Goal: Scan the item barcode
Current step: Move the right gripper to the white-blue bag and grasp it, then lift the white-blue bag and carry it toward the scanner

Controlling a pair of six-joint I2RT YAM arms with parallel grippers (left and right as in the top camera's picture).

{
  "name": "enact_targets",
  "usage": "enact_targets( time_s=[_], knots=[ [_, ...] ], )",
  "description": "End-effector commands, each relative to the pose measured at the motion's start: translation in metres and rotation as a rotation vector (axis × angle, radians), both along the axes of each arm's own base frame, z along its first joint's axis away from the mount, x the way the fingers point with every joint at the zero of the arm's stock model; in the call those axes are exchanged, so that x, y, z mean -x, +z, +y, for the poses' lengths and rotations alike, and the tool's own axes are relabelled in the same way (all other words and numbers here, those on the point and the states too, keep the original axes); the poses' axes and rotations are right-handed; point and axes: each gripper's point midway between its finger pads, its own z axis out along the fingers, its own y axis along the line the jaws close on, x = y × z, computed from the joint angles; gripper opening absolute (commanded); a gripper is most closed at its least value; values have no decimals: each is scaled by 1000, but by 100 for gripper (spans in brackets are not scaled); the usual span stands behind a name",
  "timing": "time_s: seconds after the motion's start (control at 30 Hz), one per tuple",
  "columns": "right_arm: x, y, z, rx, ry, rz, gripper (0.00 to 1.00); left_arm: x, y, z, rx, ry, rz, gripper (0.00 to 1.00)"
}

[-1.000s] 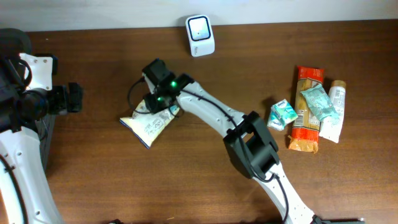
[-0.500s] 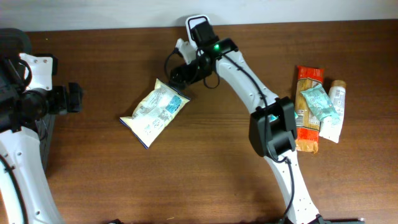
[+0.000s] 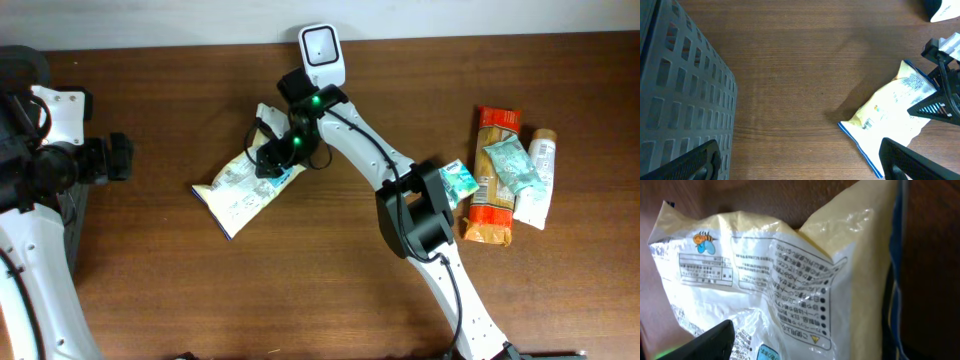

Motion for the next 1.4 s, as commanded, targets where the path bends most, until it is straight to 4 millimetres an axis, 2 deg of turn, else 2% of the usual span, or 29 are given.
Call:
enact_targets(
  time_s=[0.0, 0.1, 0.37, 0.4, 0.5, 0.57, 0.63, 0.7, 0.77, 0.8, 0.83, 0.87, 0.9, 1.0, 1.1, 1.27, 1.37],
  knots=[
    [24, -39, -9, 80, -1, 101, 71, -1, 7, 0, -10, -16, -20, 99],
    [32, -47, -14, 116, -70, 183, 68, -1, 7, -1, -10, -16, -20, 99],
    [24, -48, -7, 105, -135, 183, 69, -1, 7, -1, -10, -16, -20, 99],
    [22, -55, -11, 145, -165, 176, 66, -1, 7, 0, -10, -16, -20, 99],
    [24, -74, -18, 207, -192, 154, 15, -1, 7, -1, -10, -16, -20, 99],
    [25, -76, -17, 207, -189, 155, 4, -1, 7, 0, -10, -16, -20, 99],
    [25, -75, -17, 208, -221, 174, 4, -1, 7, -1, -10, -16, -20, 99],
    [21, -66, -21, 187, -239, 196, 4, -1, 7, -1, -10, -16, -20, 99],
    [12, -45, -29, 164, -259, 192, 4, -1, 7, -1, -10, -16, -20, 99],
    [3, -17, -35, 129, -272, 171, 4, -1, 7, -1, -10, -16, -20, 99],
    [1, 12, -38, 82, -253, 148, 4, -1, 7, 0, -10, -16, -20, 99],
    [0, 29, -40, 56, -244, 134, 4, -1, 7, 0, -10, -16, -20, 99],
    [1, 60, -45, 15, -226, 108, 4, -1, 7, -1, -10, -16, -20, 99],
    [13, 135, -61, -38, -186, 18, 4, -1, 7, -1, -10, -16, -20, 99],
    [33, 193, -80, -63, -176, -45, 4, -1, 7, -1, -10, -16, -20, 99],
    [59, 261, -117, -102, -222, -111, 4, -1, 7, -1, -10, -16, -20, 99],
    [71, 282, -133, -118, -246, -125, 4, -1, 7, -1, -10, -16, -20, 99]
  ],
)
